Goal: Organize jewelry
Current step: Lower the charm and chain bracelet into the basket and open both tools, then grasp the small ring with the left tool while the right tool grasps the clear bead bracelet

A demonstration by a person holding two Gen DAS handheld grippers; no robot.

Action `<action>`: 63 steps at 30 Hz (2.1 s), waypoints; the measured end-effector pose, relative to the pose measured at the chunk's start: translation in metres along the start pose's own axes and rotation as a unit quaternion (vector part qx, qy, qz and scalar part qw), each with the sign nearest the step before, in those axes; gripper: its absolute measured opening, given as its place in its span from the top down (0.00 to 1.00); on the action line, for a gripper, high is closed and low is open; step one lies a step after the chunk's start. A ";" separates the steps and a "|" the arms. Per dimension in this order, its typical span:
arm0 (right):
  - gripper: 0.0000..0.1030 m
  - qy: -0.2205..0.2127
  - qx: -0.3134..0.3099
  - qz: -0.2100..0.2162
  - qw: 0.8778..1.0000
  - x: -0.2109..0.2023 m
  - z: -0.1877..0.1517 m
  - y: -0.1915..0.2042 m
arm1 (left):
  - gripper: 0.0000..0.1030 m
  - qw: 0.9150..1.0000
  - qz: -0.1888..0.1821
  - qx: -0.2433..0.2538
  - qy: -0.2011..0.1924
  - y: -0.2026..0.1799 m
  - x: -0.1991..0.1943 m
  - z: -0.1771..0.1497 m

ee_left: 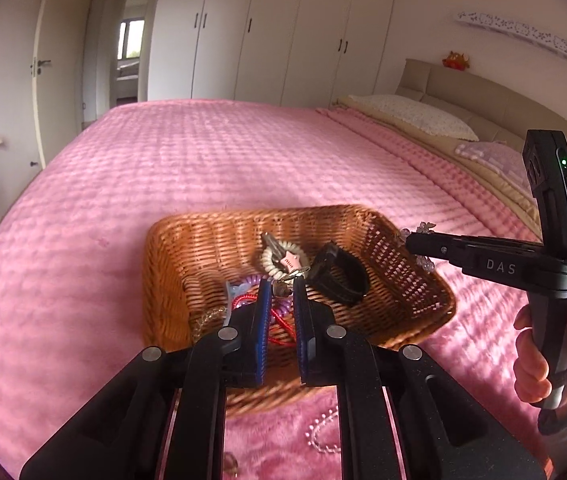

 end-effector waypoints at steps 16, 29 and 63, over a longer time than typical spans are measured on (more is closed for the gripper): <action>0.85 0.054 -0.013 -0.027 0.998 0.046 -0.009 -0.009 | 0.91 0.999 0.001 -0.009 0.047 0.012 0.045 -0.014; 0.54 0.029 -0.018 -0.029 0.999 0.007 -0.011 -0.001 | 0.62 0.998 -0.043 -0.038 0.018 0.015 0.011 -0.013; 0.58 0.047 -0.063 0.005 0.997 -0.001 -0.121 0.081 | 0.44 0.998 -0.019 -0.053 0.026 0.041 -0.072 -0.116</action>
Point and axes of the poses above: each gripper's, at about its wrist camera, not at the fingertips, and x roughly the way its jaws point, y to its left, z to its top, the point moved 2 cm from there along x, roughly the way its jaws point, and after that the axes turned 9 degrees about y, right-handed, at the moved point
